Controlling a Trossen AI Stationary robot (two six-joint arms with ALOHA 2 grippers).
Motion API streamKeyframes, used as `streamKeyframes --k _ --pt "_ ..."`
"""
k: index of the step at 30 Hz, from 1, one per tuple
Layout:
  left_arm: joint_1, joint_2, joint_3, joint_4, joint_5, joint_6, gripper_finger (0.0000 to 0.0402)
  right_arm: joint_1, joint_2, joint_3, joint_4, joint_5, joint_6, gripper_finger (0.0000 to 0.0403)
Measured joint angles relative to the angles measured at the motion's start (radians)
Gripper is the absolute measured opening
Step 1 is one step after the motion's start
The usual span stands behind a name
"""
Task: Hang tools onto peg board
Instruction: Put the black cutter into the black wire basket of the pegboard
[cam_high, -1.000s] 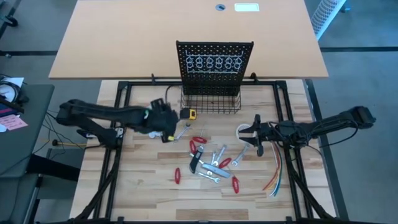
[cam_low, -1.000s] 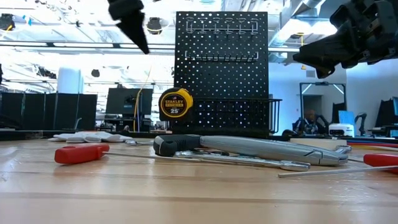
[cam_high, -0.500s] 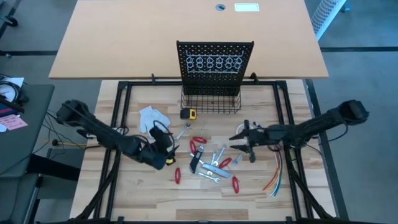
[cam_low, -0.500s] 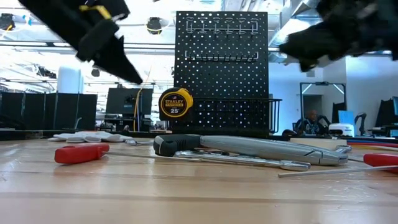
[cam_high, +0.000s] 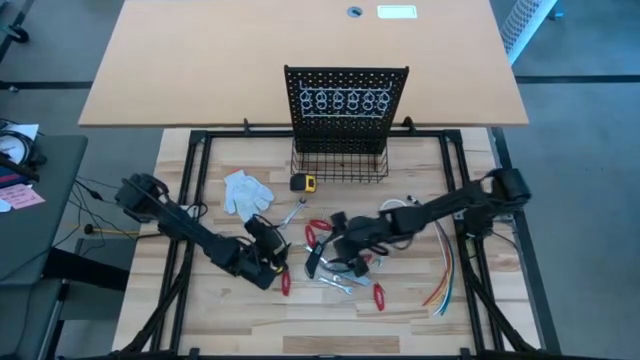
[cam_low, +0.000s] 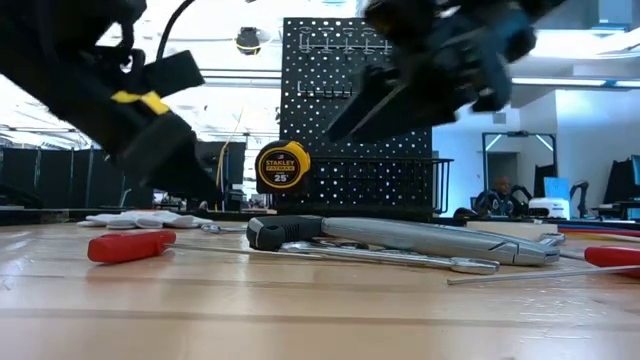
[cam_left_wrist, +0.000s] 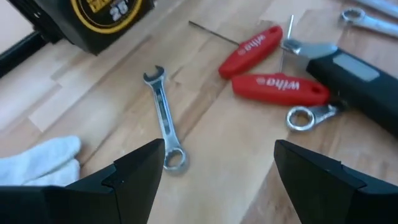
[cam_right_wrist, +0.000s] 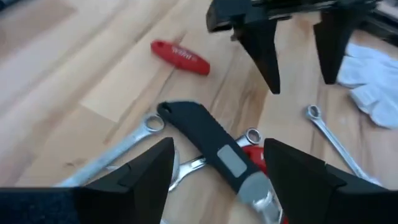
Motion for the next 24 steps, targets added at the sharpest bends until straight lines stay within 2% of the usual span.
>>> streamKeyframes --k 5,9,12,15,21,24 --pt "-0.081 -0.013 0.0 -0.075 -0.053 -0.04 0.0299 -0.029 0.164 0.199 -0.211 -0.057 -0.08 0.026" --pt "-0.148 -0.031 0.0 -0.188 -0.147 -0.187 0.0299 -0.033 0.274 0.318 -0.33 -0.06 -0.153 0.0259" --pt "-0.181 -0.03 0.0 -0.24 -0.186 -0.278 0.0299 -0.032 0.327 0.381 -0.353 -0.06 -0.163 0.0249" --pt "-0.196 -0.03 0.0 -0.258 -0.189 -0.323 0.0299 -0.032 0.355 0.415 -0.377 -0.06 -0.163 0.0221" --pt "-0.198 -0.03 0.0 -0.259 -0.19 -0.33 0.0299 -0.039 0.36 0.419 -0.371 -0.065 -0.162 0.0128" --pt "-0.198 -0.03 0.0 -0.259 -0.19 -0.329 0.0299 -0.046 0.36 0.422 -0.36 -0.068 -0.154 0.0094"
